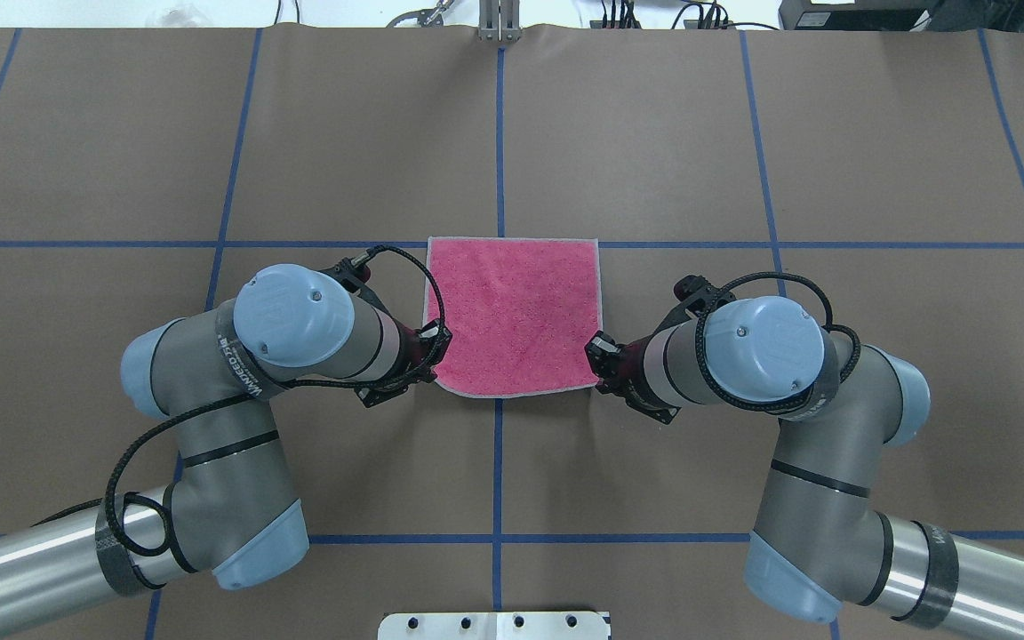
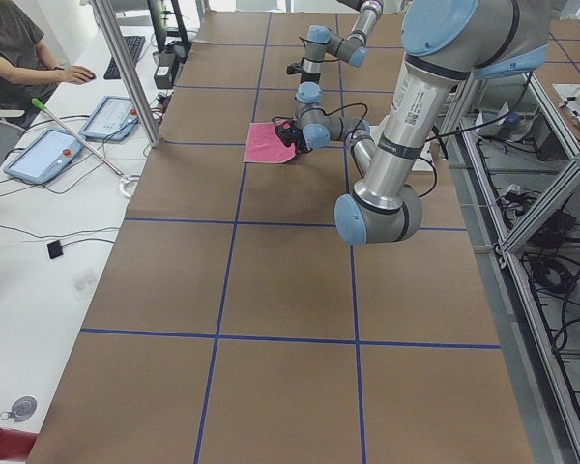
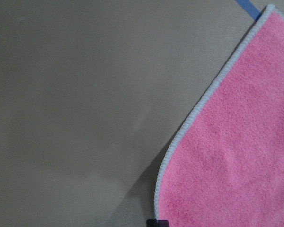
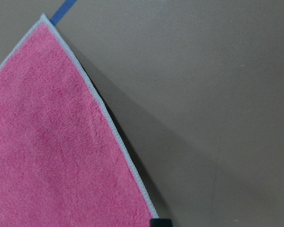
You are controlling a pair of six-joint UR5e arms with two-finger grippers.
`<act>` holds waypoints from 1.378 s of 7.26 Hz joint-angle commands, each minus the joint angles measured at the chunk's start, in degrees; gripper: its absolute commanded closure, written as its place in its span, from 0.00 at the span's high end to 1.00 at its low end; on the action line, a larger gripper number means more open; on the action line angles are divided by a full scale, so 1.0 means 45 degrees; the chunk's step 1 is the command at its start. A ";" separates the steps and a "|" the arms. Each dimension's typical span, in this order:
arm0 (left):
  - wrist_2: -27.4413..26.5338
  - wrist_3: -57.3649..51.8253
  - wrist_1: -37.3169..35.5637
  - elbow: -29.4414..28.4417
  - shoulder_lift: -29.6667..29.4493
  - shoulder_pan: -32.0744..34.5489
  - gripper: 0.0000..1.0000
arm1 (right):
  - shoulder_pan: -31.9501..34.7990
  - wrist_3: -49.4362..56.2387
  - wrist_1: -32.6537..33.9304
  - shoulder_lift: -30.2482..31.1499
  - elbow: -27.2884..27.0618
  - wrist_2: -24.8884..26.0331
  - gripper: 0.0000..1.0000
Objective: Fold towel twice with both arms
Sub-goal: 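Lift the near edge with both grippers and carry it over the far edge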
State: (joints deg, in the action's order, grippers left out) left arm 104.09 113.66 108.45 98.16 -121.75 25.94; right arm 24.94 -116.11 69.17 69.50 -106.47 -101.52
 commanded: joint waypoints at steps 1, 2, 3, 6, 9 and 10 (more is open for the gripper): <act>-0.0006 0.0483 -0.0037 0.0430 -0.0015 -0.0003 0.00 | -0.0016 -0.0019 0.0000 0.0102 -0.0187 -0.0077 0.00; -0.0006 0.0716 -0.0057 0.0490 -0.0054 -0.0003 0.00 | -0.0016 0.0000 0.0000 0.0121 -0.0342 -0.0096 0.00; -0.0025 0.0719 -0.0057 0.0490 -0.0074 -0.0022 0.00 | 0.0023 0.0020 0.0019 0.0063 -0.0382 -0.0406 0.00; -0.0064 0.0485 0.0059 0.0238 -0.0190 0.0736 0.00 | 0.1192 0.0117 0.0000 -0.0928 0.0900 -0.0780 0.00; -0.0084 0.0387 0.0391 -0.1223 -0.0930 0.1110 0.00 | 0.1624 0.0176 -0.0039 -0.1148 0.1413 -0.1034 0.00; -0.0084 0.0387 0.0412 -0.1480 -0.1011 0.1168 0.00 | 0.1702 0.0176 -0.0059 -0.1554 0.1995 -0.1034 0.00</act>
State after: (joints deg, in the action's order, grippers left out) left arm 103.72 115.49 109.88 93.68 -125.32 30.74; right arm 32.05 -115.37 69.01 64.06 -99.91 -106.11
